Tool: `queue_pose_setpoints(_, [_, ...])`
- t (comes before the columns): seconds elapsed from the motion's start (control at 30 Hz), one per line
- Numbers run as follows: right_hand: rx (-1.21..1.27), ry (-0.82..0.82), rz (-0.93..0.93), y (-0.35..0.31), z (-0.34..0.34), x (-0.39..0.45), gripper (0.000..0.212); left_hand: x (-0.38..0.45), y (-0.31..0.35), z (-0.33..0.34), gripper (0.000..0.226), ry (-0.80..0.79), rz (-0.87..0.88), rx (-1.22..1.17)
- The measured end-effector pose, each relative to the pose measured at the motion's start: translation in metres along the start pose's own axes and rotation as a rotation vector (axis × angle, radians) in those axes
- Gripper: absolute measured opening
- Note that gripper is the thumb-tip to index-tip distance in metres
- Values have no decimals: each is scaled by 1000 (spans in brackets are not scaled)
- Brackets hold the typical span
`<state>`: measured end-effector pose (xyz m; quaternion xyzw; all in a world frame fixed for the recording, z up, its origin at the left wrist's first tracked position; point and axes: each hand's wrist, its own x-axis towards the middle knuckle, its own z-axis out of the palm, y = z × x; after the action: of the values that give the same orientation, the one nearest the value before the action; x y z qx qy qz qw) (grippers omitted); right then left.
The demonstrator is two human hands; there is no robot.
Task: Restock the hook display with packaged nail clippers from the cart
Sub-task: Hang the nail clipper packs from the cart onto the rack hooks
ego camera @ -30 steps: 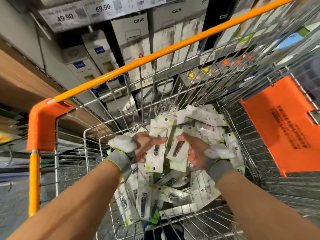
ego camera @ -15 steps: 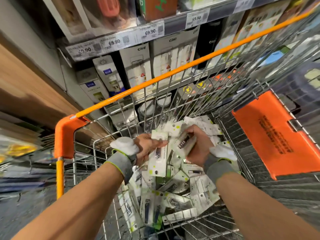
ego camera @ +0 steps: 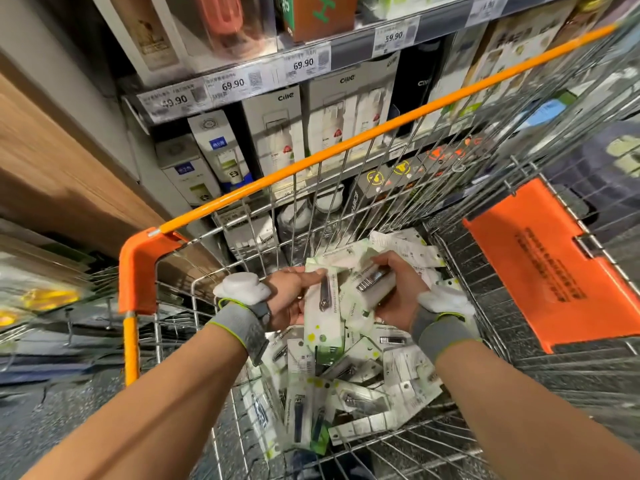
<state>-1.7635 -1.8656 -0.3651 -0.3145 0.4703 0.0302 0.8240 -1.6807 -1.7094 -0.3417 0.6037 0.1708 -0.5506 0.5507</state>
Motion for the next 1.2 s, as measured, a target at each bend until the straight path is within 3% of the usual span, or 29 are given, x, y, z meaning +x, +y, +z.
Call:
queue_pose_setpoints(0.07, [-25,26,7,-2,2,-1,21,-5,1,-2,3,-44,-2,26])
queue_pose_setpoints(0.27, [-67,34,-11,-10,9,-12,21,-19,5,-4,59,-117,71,119])
queue_pose_setpoints(0.33, [-119,36,-29,-13,10,-19,18,-25,7,-4,54,-74,121,258])
queue_pose_setpoints(0.43, [-127,37,-47,-21,10,-24,27,-35,16,-2,23,15,168,421])
queue_pose_setpoints(0.67, [-136,-21,-120,-45,22,-55,36,-59,36,4,38,156,230,569])
queue_pose_setpoints(0.8, [-162,-61,-177,-58,34,-82,35,-80,49,7,32,176,235,721])
queue_pose_setpoints(0.9, [-193,-77,-205,-69,49,-110,18,-99,55,9,28,259,323,882])
queue_pose_setpoints(1.03, [-178,-117,-194,-79,60,-131,16,-126,68,15,27,388,467,1097])
queue_pose_setpoints(1.1, [-238,-141,-203,-87,67,-150,16,-149,76,17,19,409,576,1136])
queue_pose_setpoints(1.2, [-277,-188,-200,-99,76,-173,17,-174,84,16,29,426,646,1078])
